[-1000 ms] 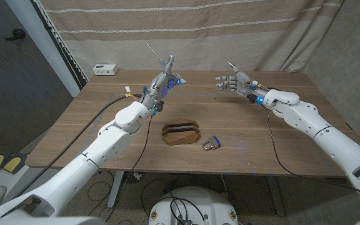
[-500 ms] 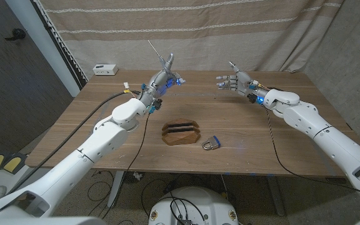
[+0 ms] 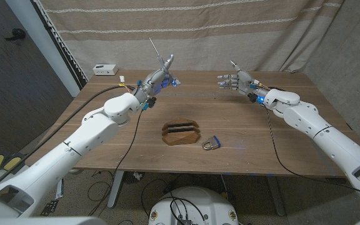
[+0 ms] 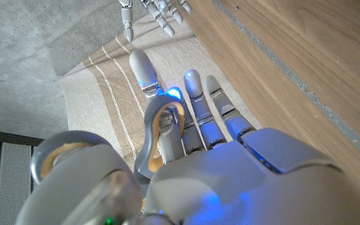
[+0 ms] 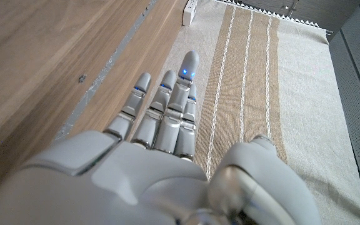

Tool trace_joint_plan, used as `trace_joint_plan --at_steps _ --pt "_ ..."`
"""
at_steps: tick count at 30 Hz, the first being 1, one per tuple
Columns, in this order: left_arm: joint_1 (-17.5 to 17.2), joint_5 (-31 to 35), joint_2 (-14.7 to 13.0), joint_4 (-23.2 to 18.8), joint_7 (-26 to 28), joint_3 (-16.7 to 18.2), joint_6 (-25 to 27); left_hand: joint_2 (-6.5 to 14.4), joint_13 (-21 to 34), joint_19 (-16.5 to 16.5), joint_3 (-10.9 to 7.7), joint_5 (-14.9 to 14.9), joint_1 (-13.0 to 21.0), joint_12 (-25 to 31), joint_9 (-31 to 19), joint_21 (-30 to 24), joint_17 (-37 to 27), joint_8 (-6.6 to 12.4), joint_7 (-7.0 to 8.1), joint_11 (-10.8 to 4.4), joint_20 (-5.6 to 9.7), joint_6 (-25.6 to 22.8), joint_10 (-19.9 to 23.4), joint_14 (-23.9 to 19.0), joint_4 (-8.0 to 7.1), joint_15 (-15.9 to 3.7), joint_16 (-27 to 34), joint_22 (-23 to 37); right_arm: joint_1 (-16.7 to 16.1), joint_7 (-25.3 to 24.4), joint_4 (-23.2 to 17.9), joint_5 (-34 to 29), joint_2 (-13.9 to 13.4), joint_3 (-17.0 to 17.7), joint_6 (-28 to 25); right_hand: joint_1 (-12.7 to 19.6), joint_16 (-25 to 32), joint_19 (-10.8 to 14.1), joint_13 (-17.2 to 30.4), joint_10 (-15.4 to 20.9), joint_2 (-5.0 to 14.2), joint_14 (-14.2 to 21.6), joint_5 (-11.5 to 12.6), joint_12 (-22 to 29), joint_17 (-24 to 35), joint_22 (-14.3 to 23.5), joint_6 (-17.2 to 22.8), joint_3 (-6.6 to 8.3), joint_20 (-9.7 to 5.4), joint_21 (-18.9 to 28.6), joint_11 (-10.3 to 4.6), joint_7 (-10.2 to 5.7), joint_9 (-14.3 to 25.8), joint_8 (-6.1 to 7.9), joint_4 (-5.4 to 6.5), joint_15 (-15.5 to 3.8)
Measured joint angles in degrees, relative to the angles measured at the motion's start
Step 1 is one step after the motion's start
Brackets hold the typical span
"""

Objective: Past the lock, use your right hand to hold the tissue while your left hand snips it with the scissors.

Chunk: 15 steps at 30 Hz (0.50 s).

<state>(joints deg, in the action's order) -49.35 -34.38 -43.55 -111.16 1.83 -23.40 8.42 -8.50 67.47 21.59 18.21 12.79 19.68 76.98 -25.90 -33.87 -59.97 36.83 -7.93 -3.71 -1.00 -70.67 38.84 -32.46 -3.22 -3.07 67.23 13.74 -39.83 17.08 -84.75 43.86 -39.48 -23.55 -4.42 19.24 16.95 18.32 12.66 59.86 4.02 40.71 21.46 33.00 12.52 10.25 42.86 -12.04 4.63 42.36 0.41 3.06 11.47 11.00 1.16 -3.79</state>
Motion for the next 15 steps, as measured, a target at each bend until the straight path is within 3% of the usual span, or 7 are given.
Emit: trace_joint_plan --at_steps 13,15 --pt "3.92 -2.48 -1.00 2.40 -5.70 -1.45 3.20 -0.01 0.01 0.00 -0.40 0.38 0.00 0.02 0.35 0.00 0.56 -0.37 0.00 0.00 0.00 0.00 0.00 0.00 0.41 0.00 0.00 0.25 0.27 -0.77 0.60 -0.38 0.39 0.19 0.53 0.00 0.00 0.00 0.00 0.00 0.00 0.00 0.00 0.00 0.00 0.00 0.00 0.00 0.00 -0.23 0.00 0.00 0.00 0.23 0.00 0.00" --pt "4.51 -2.64 -1.07 2.75 -6.53 -1.78 3.66 -0.17 0.01 0.20 -0.40 0.73 -0.16 0.02 0.55 0.00 0.56 -0.61 0.00 0.00 0.62 0.00 0.00 0.00 0.41 0.00 0.00 0.15 0.37 -0.86 0.69 -0.44 0.38 0.20 0.53 0.00 0.00 0.00 0.00 0.00 0.00 0.00 0.00 0.00 0.00 0.00 0.00 0.00 -0.01 -0.23 0.00 0.00 0.00 0.23 0.00 0.00"
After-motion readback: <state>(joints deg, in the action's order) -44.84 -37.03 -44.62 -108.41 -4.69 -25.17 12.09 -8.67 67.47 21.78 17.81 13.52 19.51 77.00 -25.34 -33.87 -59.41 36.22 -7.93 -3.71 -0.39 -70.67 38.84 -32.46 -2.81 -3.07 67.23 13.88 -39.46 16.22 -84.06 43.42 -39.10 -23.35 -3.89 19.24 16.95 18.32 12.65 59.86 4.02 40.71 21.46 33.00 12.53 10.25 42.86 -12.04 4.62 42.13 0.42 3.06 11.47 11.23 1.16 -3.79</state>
